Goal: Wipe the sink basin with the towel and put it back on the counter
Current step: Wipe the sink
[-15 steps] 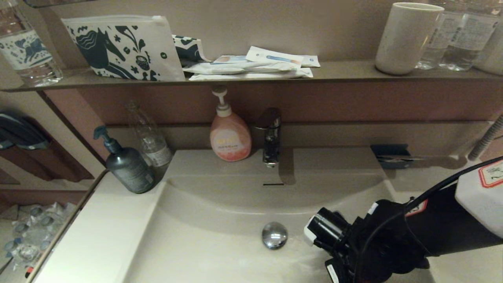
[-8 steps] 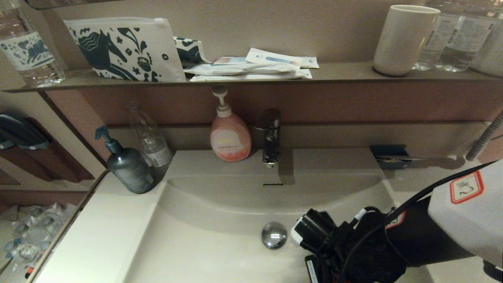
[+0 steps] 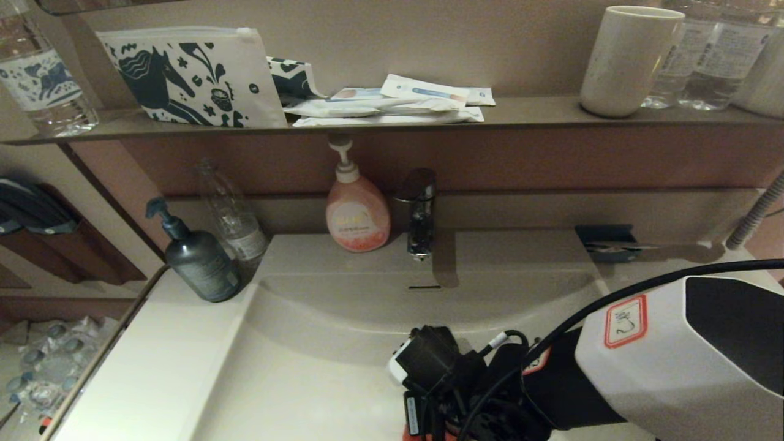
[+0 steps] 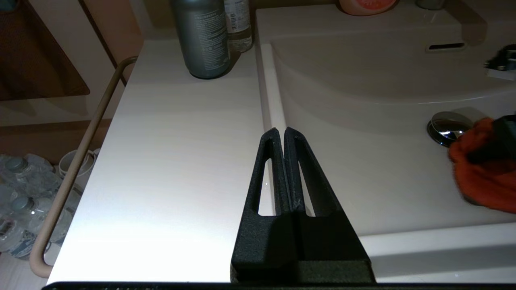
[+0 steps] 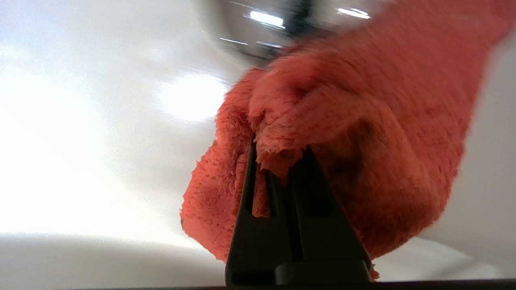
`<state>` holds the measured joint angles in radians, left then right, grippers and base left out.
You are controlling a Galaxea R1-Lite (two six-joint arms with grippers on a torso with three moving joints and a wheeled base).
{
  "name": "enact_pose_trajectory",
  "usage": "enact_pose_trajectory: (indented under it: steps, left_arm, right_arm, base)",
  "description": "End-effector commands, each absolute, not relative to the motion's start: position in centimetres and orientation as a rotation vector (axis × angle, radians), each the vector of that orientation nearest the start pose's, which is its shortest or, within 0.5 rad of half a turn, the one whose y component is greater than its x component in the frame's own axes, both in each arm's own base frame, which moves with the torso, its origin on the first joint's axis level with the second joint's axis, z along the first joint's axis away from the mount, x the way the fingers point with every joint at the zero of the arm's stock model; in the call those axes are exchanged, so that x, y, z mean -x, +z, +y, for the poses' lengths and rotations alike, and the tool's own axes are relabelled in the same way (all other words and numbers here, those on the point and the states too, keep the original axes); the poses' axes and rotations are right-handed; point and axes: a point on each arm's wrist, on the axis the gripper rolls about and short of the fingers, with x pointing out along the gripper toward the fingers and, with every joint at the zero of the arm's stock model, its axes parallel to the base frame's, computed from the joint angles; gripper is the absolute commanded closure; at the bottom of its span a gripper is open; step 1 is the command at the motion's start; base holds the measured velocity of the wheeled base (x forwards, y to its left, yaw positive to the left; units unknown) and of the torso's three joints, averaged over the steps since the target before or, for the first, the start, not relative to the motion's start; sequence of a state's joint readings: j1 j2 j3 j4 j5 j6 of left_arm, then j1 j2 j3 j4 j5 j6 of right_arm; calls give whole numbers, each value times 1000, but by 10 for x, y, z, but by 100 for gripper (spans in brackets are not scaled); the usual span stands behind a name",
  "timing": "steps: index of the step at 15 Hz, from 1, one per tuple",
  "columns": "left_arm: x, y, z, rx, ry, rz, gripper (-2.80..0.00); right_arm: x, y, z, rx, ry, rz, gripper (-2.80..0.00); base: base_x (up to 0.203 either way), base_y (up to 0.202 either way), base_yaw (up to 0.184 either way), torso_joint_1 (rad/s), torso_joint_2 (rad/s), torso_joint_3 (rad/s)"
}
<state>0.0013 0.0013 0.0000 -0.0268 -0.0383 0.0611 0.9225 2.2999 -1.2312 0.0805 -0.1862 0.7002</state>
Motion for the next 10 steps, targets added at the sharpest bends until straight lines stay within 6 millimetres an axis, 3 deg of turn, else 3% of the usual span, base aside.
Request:
enact_pose_trajectory:
  steps: [1,7,10]
  left_arm:
    - [23,78,-1,-63,-36,-27,0]
    - [23,78,-1,-62,-36,-27,0]
    - [23,78,-1,-62,-36,-27,0]
  right_arm:
    - [-243,2,327,1,281,1142,0]
    - [-251,11,383,-6,354,1124,0]
    - [-250,8,384,14,327,1159,0]
  base:
    - [0,0,0,0,0,0]
    - [0,0,0,0,0,0]
    - [0,0,0,0,0,0]
